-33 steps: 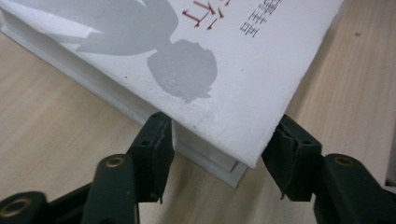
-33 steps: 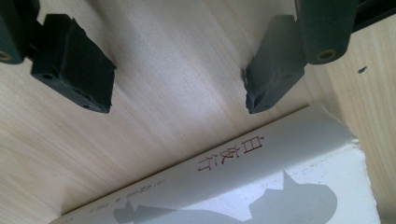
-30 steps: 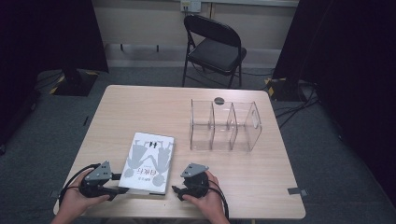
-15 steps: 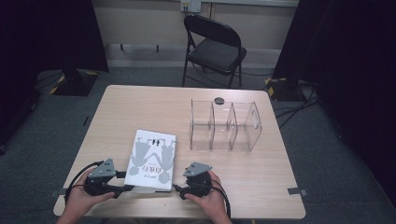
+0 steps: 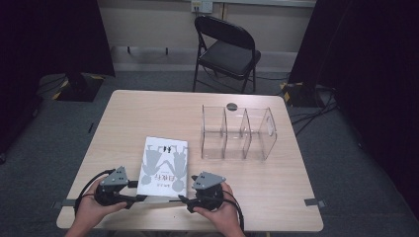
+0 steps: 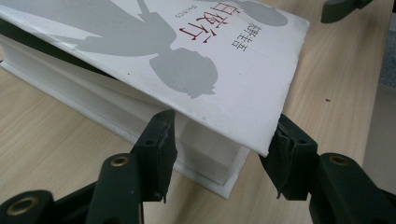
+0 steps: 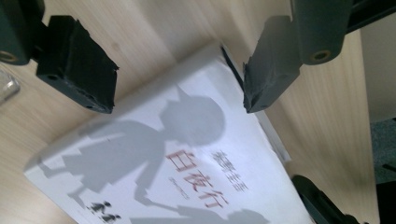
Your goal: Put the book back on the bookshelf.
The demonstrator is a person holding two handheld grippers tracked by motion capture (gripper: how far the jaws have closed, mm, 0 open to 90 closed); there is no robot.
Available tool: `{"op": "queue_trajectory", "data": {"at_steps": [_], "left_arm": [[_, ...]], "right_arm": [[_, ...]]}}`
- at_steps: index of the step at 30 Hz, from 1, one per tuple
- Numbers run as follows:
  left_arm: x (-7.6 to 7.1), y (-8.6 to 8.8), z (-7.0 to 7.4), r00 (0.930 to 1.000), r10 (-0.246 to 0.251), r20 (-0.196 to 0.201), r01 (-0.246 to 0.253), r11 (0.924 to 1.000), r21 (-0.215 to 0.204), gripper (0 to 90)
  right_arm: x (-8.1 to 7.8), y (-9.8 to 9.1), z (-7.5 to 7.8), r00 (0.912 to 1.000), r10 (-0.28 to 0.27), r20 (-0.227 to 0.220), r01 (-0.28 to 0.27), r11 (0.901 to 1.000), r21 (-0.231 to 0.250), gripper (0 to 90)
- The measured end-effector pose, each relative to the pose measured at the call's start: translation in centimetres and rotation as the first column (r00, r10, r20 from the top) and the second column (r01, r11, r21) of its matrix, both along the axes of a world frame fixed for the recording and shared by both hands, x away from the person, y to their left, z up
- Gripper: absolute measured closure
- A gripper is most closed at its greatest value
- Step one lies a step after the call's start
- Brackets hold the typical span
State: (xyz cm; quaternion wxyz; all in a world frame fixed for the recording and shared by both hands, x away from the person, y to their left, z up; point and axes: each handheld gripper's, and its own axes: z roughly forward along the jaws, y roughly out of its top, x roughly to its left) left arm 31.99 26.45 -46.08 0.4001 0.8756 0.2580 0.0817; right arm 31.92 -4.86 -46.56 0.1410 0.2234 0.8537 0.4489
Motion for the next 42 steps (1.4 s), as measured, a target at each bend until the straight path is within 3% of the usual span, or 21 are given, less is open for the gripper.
{"op": "queue_trajectory", "data": {"at_steps": [6, 11, 12, 16, 19, 24, 29, 32, 38, 40, 42], "left_arm": [[0.2, -0.7, 0.3, 1.0000, 0.000, -0.003, 0.000, 1.0000, 0.004, 47.1], [0.3, -1.0, 0.6, 1.0000, 0.000, -0.010, 0.000, 1.0000, 0.002, 46.8], [0.3, -1.1, 0.8, 0.9998, 0.009, -0.016, -0.010, 0.9999, -0.012, 46.6], [0.3, -1.4, 1.3, 0.9997, 0.015, -0.020, -0.015, 0.9999, -0.002, 46.1], [0.3, -1.7, 1.7, 0.9993, 0.025, -0.028, -0.025, 0.9997, 0.003, 45.4], [0.4, -2.0, 2.0, 0.9984, 0.032, -0.046, -0.032, 0.9994, 0.015, 44.7], [0.5, -2.0, 2.0, 0.9988, 0.025, -0.043, -0.023, 0.9987, 0.046, 44.5], [0.5, -1.9, 1.7, 0.9987, 0.019, -0.048, -0.017, 0.9990, 0.042, 44.4], [0.5, -1.8, 1.3, 0.9996, 0.003, -0.028, -0.001, 0.9986, 0.053, 42.4], [0.6, -1.8, 1.1, 0.9991, -0.016, -0.040, 0.017, 0.9993, 0.032, 37.0], [0.3, -2.0, 0.9, 0.9996, -0.021, -0.017, 0.022, 0.9982, 0.056, 31.2]], "right_arm": [[-0.2, 1.9, 0.2, 0.9986, 0.046, 0.025, -0.045, 0.9988, -0.018, 24.7], [-0.2, 3.4, -0.1, 0.9955, 0.071, 0.062, -0.067, 0.9957, -0.065, 23.3], [-0.2, 4.3, -0.2, 0.9928, 0.082, 0.087, -0.074, 0.9932, -0.089, 22.5], [-0.2, 5.2, -0.5, 0.9887, 0.079, 0.127, -0.062, 0.9892, -0.132, 21.9], [-0.3, 5.5, -0.6, 0.9884, 0.062, 0.139, -0.046, 0.9920, -0.117, 21.3], [-0.2, 6.0, -0.8, 0.9830, 0.042, 0.179, -0.019, 0.9911, -0.132, 21.2], [-0.3, 6.8, -1.2, 0.9783, -0.019, 0.206, 0.042, 0.9934, -0.107, 21.1], [-0.2, 7.0, -1.2, 0.9766, -0.008, 0.215, 0.033, 0.9927, -0.116, 21.6], [-0.6, 7.1, -0.8, 0.9705, 0.035, 0.239, 0.000, 0.9893, -0.146, 36.3], [-0.8, 7.1, -0.5, 0.9641, 0.050, 0.261, -0.008, 0.9869, -0.161, 41.7], [-0.9, 6.9, -0.3, 0.9625, 0.049, 0.267, -0.008, 0.9884, -0.152, 45.9]]}}
